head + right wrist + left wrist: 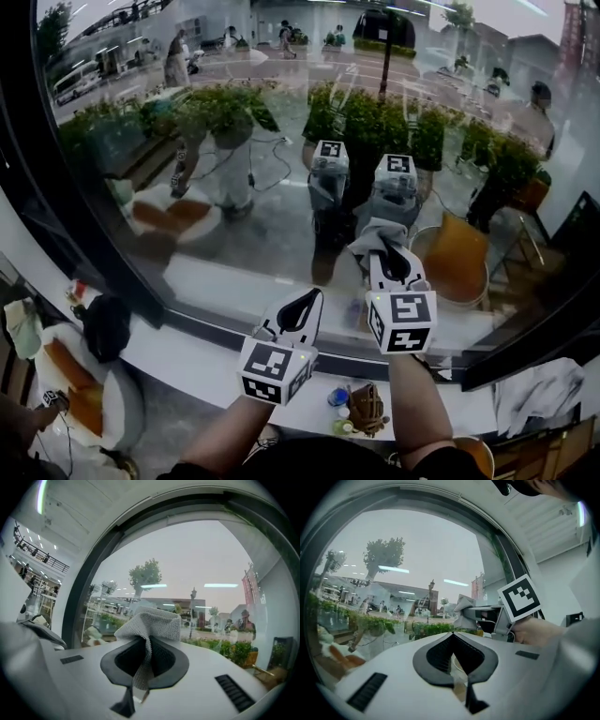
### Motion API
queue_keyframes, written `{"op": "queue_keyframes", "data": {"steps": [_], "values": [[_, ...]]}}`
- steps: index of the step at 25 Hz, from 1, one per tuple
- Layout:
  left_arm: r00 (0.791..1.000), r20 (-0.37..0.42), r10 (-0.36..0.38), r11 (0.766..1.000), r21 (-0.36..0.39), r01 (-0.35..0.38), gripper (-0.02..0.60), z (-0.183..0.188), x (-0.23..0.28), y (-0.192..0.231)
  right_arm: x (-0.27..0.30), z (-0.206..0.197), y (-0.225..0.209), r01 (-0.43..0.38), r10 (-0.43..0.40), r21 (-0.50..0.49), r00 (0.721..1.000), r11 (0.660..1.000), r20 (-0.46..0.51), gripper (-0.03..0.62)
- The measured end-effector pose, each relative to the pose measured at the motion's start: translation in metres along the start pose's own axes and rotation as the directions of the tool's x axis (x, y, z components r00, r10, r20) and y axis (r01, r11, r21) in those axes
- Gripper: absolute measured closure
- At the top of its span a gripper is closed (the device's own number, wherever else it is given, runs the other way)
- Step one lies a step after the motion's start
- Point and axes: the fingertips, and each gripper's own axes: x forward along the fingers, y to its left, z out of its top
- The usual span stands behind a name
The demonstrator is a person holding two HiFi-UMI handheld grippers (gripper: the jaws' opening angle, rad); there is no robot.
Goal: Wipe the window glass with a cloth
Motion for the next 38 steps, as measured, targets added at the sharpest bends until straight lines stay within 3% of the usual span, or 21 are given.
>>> {"op": "queue_keyframes", "data": {"steps": [3, 6, 18, 38], "values": [[0.999, 0.018, 0.034, 0.999, 0.01, -0.035, 0.574, -0.002, -0.039, 0.078, 0.045, 0.012, 0.082, -0.037, 0.037, -0.008, 0.999, 0.999, -0.006, 0.554], [0.997, 0.006, 0.072, 0.997, -0.005, -0.072, 0.574, -0.011, -0.054, 0.107, 0.068, 0.009, 0.118, -0.077, 0.077, -0.01, 0.997, 0.997, -0.01, 0.554], [0.988, -0.028, 0.152, 0.988, 0.019, -0.151, 0.574, -0.014, -0.048, 0.102, 0.082, -0.005, 0.119, -0.151, 0.151, -0.001, 0.988, 0.989, -0.026, 0.554], [0.995, -0.025, 0.096, 0.995, 0.021, -0.096, 0.574, -0.015, -0.05, 0.101, 0.08, -0.012, 0.116, -0.111, 0.111, 0.008, 0.993, 0.994, -0.043, 0.554]]}}
